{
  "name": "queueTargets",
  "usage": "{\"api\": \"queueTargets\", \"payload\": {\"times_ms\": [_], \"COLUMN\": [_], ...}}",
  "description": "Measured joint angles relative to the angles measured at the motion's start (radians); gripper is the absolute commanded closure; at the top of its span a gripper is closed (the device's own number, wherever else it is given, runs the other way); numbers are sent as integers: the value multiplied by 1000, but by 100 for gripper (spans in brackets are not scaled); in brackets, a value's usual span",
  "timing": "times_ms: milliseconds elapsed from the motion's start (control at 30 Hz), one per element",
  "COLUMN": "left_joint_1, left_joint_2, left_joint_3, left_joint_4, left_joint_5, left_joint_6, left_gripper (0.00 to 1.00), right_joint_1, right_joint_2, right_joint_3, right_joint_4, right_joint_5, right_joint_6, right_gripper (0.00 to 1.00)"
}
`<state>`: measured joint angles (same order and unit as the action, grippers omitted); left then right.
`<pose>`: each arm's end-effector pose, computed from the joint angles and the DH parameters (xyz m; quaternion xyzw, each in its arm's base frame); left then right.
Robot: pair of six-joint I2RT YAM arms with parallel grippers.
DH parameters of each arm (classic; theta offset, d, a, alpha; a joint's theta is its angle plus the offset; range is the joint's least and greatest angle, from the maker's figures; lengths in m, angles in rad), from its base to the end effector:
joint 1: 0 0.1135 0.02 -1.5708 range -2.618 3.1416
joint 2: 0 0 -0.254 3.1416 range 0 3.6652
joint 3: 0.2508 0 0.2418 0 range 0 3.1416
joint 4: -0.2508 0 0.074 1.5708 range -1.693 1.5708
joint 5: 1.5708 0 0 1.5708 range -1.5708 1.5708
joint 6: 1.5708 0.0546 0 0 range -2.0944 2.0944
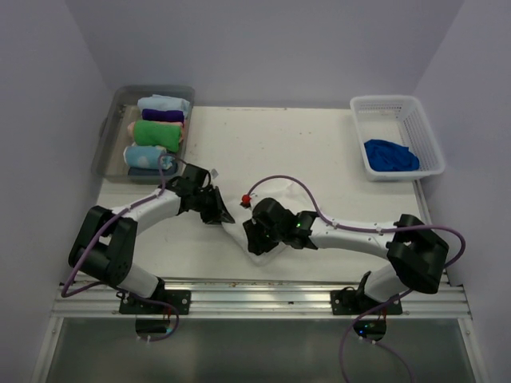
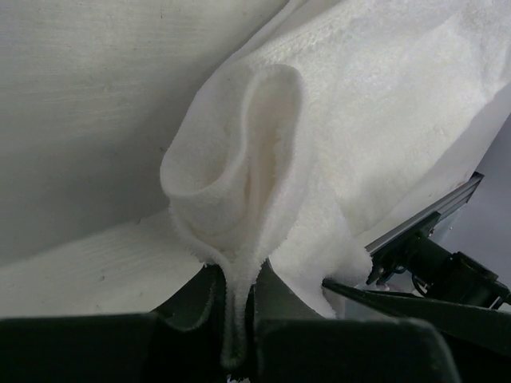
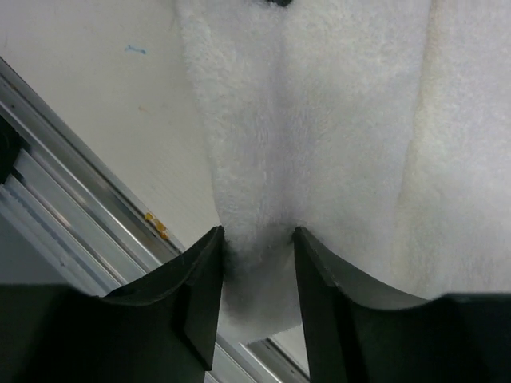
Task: Roll the towels
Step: Roll the towel
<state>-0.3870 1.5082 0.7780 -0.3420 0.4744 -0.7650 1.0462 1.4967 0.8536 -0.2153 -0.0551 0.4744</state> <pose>0.2473 -0.1277 0.1478 -0.1200 0.9361 -0.3216 0.0771 0.1520 0.2686 0.1771 -0.2734 0.8961 0.2589 0.2348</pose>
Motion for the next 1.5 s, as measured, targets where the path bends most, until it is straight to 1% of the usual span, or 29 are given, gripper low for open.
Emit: {"api": "queueTargets", "payload": {"times_ms": [33, 100, 200, 400, 567, 633, 733, 767, 800, 867, 933, 1000, 1033, 1100, 1133, 1200, 1233, 1400, 1500], "left_joint_1": [-1, -1, -1, -2, -2, -2, -2, -2, -2, -2, -2, -1, 0, 6, 12, 28, 37, 80, 92], "left_joint_2": [1, 1, 1, 1, 1, 1, 1, 1, 1, 0, -3, -10, -16, -29, -35, -48, -55, -114, -143], "left_joint_3": [6, 13, 16, 16, 17, 19, 26, 28, 29, 30, 30, 30, 30, 31, 34, 50, 61, 113, 128], "left_joint_4": [-9, -24, -46, -76, -95, -101, -110, -114, -117, -122, -124, -123, -123, -126, -131, -154, -162, -187, -191], "left_joint_5": [-5, -13, -29, -41, -45, -48, -48, -48, -49, -51, -53, -52, -47, -35, -30, -25, -25, -25, -25], "left_joint_6": [-3, -10, -28, -53, -62, -63, -63, -63, -63, -63, -62, -61, -55, -46, -40, -24, -19, 9, 19], "left_gripper": [100, 100, 100, 100, 100, 100, 100, 100, 100, 100, 100, 87, 76, 67, 60, 57, 50, 50, 55], "right_joint_1": [12, 44, 113, 196, 214, 221, 231, 233, 235, 237, 235, 228, 220, 196, 178, 134, 111, 2, -56], "right_joint_2": [2, 10, 50, 147, 230, 262, 318, 332, 344, 352, 349, 336, 319, 279, 257, 224, 216, 201, 198], "right_joint_3": [17, 66, 174, 317, 345, 346, 347, 346, 346, 344, 341, 319, 299, 263, 248, 233, 229, 194, 165], "right_joint_4": [-21, -71, -135, -213, -233, -233, -226, -224, -218, -211, -202, -171, -151, -118, -105, -86, -76, -14, 32], "right_joint_5": [19, 73, 178, 361, 443, 465, 500, 513, 525, 546, 551, 532, 509, 453, 417, 328, 286, 68, -52], "right_joint_6": [-3, -18, -31, -56, -100, -117, -139, -141, -146, -151, -148, -151, -154, -154, -154, -146, -142, -93, -57], "right_gripper": [45, 33, 26, 25, 27, 32, 56, 64, 80, 100, 100, 100, 100, 100, 100, 100, 100, 100, 100]}}
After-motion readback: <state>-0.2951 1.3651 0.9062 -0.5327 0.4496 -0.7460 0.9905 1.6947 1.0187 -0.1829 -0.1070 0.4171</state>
